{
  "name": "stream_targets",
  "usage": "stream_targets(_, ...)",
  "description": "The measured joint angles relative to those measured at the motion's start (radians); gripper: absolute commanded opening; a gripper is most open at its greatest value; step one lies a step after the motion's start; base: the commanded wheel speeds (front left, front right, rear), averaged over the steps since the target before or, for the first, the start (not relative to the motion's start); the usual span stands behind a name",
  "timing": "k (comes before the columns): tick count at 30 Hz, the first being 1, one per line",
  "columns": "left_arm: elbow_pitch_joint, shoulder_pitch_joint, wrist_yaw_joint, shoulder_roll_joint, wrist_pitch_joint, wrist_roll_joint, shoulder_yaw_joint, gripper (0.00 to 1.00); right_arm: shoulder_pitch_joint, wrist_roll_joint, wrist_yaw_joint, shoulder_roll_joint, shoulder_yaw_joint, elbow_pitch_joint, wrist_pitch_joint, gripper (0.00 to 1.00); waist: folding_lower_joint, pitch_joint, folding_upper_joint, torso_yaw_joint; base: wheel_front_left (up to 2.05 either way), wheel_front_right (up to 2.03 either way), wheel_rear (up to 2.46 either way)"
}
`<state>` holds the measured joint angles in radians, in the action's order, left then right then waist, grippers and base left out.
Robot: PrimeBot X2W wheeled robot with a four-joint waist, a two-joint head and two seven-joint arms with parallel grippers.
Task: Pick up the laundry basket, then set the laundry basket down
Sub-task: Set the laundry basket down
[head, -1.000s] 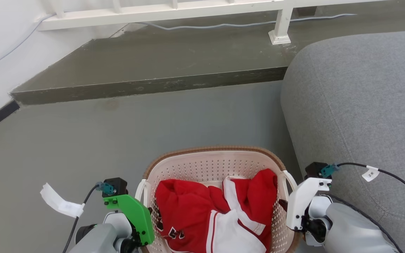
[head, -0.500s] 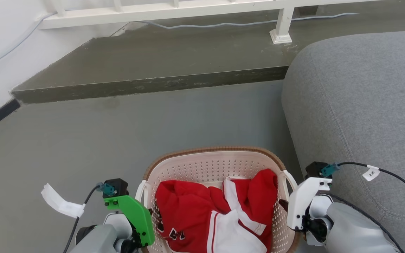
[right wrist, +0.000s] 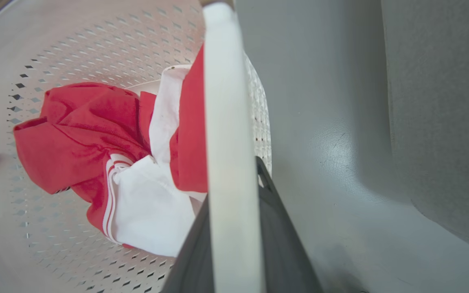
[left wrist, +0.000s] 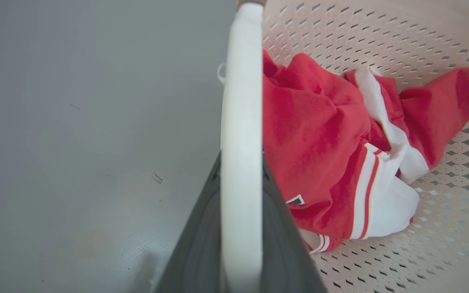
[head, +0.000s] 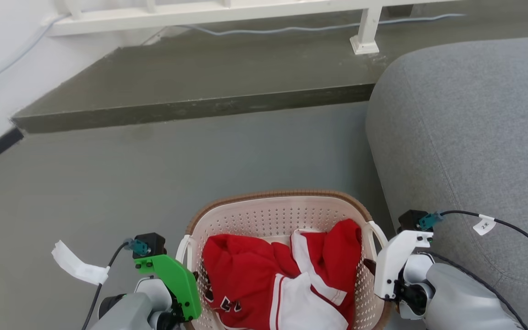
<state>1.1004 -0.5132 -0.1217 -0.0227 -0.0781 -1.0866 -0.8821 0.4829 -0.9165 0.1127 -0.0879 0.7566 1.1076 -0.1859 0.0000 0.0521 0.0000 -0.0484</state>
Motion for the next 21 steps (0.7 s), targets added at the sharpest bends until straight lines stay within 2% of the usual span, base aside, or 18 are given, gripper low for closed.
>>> stream_targets(10, 0.001, -0.042, 0.0, 0.001, 0.029, 0.0, -0.003, 0.0, 0.029, 0.0, 0.0, -0.01, 0.001, -0.017, 0.022, 0.0, 0.0, 0.055, 0.0, -0.004, 0.0, 0.0, 0.0)
stream_targets(21, -0.005, -0.13, 0.012, 0.001, 0.095, 0.015, -0.004, 0.0, 0.099, -0.001, 0.0, -0.029, -0.002, -0.046, 0.087, 0.0, 0.0, 0.166, 0.0, -0.01, 0.0, 0.0, 0.0)
